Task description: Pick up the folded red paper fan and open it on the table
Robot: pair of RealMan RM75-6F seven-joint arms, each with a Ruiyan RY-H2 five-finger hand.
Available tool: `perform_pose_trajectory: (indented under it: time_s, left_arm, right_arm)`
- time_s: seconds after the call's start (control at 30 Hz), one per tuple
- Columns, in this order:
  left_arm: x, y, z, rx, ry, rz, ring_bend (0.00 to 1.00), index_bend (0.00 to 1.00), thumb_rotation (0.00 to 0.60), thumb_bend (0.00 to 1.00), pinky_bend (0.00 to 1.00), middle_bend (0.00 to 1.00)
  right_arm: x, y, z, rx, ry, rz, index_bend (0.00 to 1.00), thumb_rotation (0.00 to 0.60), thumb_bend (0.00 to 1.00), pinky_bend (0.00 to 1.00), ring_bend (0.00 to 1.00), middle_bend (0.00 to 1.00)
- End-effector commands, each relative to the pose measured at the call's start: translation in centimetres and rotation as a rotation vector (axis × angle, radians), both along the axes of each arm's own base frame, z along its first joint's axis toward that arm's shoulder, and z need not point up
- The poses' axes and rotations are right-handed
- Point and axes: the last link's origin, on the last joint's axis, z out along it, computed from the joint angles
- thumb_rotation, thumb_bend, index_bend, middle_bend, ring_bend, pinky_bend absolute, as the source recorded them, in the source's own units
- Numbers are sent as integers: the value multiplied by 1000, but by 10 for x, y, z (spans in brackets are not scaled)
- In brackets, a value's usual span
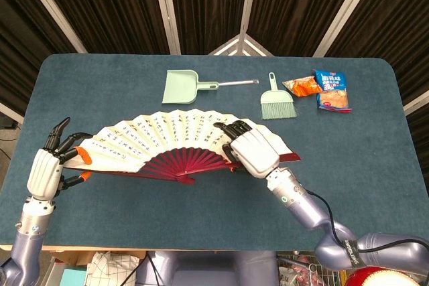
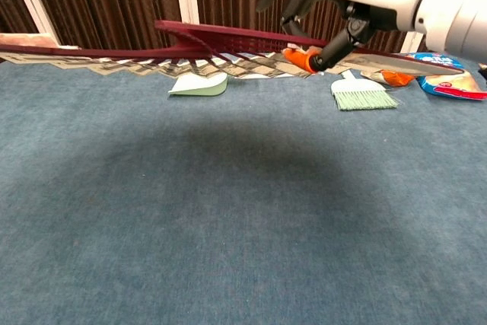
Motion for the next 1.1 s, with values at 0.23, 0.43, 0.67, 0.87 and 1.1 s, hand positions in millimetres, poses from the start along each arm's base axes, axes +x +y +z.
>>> perform_pose_trajectory:
  time_s: [0.23, 0.43, 0.67, 0.87, 1.1]
  left_arm:
    - [0, 2, -5, 95, 42, -16, 1, 684, 600, 490, 100, 309]
    - [-1, 4, -11, 108, 61, -12, 1, 678, 600, 490, 100, 307]
    - [-3, 8, -17, 93, 68, -5, 0, 599, 600, 485, 100, 275]
    - [-1, 7, -15, 108, 49, -17, 0, 491, 600, 484, 100, 244]
    - [0, 5, -14, 121, 43, -19, 0, 436, 600, 484, 100, 227]
  right_arm:
    - [-19, -8, -6, -44, 9, -10, 815, 600, 607, 213, 250, 177]
    - [-30, -13, -9, -56, 20, -21, 815, 600, 607, 213, 250, 177]
    - [-45, -15, -16, -22, 108, -46, 458, 600, 488, 174, 191, 153]
    - [-47, -14, -17, -23, 236, -50, 135, 600, 345, 149, 153, 114]
    - [-51, -11, -16, -35, 327, -60, 14, 600, 291, 138, 138, 97]
